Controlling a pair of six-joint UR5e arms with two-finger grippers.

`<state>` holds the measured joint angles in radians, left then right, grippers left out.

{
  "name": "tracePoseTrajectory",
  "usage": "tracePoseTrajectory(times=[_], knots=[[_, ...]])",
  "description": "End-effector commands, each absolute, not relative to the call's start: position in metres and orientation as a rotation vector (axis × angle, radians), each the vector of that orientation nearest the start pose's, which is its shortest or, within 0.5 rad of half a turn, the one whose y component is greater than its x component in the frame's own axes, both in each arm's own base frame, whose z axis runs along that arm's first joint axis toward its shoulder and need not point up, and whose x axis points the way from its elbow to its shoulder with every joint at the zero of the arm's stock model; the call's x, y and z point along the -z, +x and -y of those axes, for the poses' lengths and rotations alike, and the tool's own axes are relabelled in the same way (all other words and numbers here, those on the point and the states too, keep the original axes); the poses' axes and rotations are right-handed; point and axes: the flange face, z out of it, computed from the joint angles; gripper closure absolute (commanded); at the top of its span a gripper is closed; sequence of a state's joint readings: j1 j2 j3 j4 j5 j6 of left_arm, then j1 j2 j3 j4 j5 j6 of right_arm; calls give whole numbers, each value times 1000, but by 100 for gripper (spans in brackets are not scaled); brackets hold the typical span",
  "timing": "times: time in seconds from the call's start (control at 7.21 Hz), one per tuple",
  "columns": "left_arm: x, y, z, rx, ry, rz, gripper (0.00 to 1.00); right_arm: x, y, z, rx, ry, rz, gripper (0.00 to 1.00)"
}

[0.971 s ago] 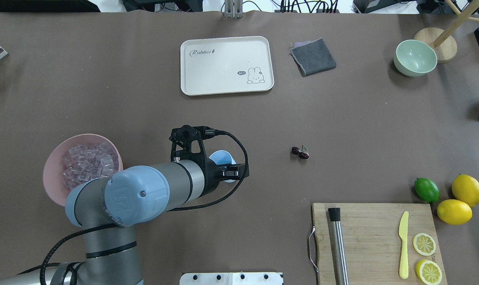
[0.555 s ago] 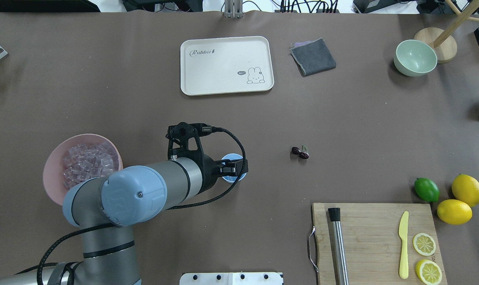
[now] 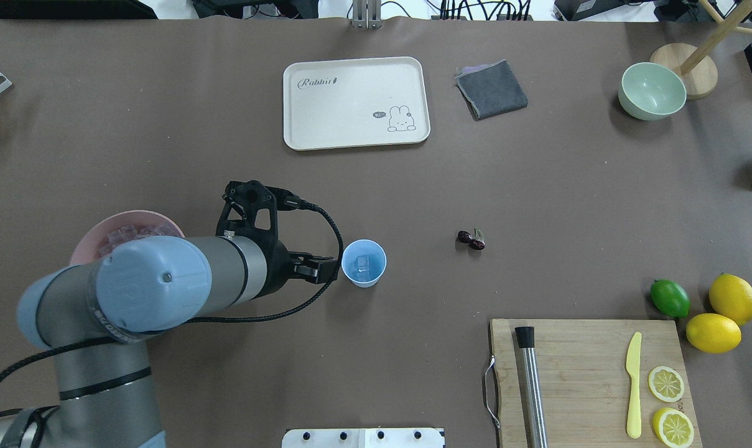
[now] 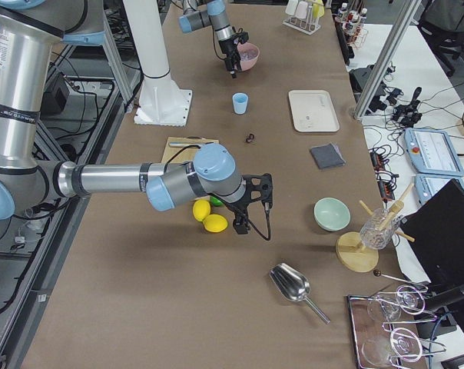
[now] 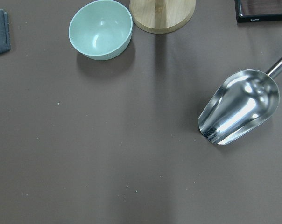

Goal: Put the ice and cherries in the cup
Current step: 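Move the left gripper back over the pink ice bowl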

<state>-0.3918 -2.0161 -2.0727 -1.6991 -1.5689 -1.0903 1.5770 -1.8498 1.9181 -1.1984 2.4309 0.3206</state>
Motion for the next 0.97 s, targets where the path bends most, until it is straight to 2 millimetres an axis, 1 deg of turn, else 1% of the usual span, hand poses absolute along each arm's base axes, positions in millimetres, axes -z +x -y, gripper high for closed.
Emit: tracePoseTrajectory(times=[0.0, 0.14, 0.28, 0.42, 0.56, 0.69, 0.83], knots=[[-222, 399, 362, -200, 410, -873, 1, -559, 60, 392, -109, 281, 900, 0], [-242, 383, 361, -212, 380, -866, 1, -559, 60, 392, -110, 280, 898, 0], [-265, 371, 357, -211, 374, -864, 1, -558, 60, 392, -106, 285, 898, 0], [-307, 358, 349, -218, 379, -874, 1, -558, 60, 392, -105, 286, 898, 0], [-350, 338, 335, -243, 393, -900, 1, -557, 60, 392, -97, 295, 898, 0], [-372, 323, 328, -279, 387, -890, 1, -556, 60, 393, -93, 303, 898, 0], [-389, 314, 329, -270, 386, -878, 2, -554, 60, 393, -88, 315, 899, 0]])
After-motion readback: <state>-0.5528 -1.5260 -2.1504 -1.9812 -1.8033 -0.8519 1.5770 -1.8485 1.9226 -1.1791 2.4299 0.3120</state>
